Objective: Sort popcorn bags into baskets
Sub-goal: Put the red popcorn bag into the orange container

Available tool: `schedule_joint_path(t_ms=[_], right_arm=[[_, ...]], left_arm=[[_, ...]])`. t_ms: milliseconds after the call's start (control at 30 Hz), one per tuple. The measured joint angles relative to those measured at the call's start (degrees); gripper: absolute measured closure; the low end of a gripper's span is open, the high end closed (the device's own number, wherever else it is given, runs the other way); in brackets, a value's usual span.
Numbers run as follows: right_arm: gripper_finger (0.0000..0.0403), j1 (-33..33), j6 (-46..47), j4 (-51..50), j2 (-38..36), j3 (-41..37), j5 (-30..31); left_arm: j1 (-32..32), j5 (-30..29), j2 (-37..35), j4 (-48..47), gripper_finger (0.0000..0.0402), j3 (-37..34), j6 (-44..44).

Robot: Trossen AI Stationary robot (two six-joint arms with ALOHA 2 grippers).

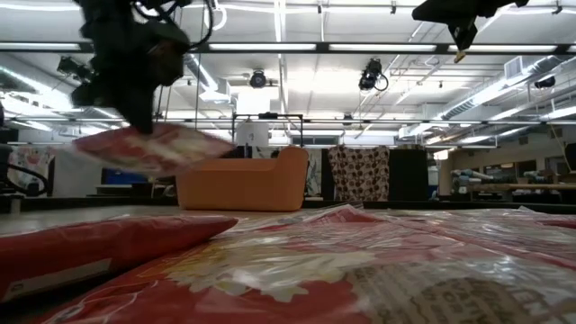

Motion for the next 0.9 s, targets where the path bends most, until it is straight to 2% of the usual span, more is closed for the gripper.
schedule_joint_path(t_ms=[133, 267, 433, 567, 733, 900], right_arm=[[0.0386, 0.0, -0.2, 0.2, 0.0, 0.0, 0.1], [0.0386, 0.0, -0.2, 0.2, 0.0, 0.0, 0.7], [0.0386, 0.0, -0.2, 0.2, 0.0, 0.0, 1.5], [0.0386, 0.0, -0.2, 0.2, 0.2, 0.0, 1.5], [0.0386, 0.0, 0.2, 0.2, 1.8, 0.0, 1.6], [0.0386, 0.0, 0.4, 0.2, 4.4, 0.0, 1.6]], left_arm=[[6.1, -2.9, 0.0, -4.8, 0.0388, 7.5, 8.9], [13.7, -3.5, 0.0, -5.7, 0.0388, 13.6, 17.1], [23.9, -1.7, 0.0, -5.1, 0.0388, 18.4, 25.4], [30.6, 0.8, 0.1, -4.0, 0.0389, 20.4, 28.4], [34.4, 2.5, 1.9, -0.1, 0.0389, 24.0, 32.2], [36.6, 2.7, 8.3, -1.1, 0.0389, 29.3, 41.1]])
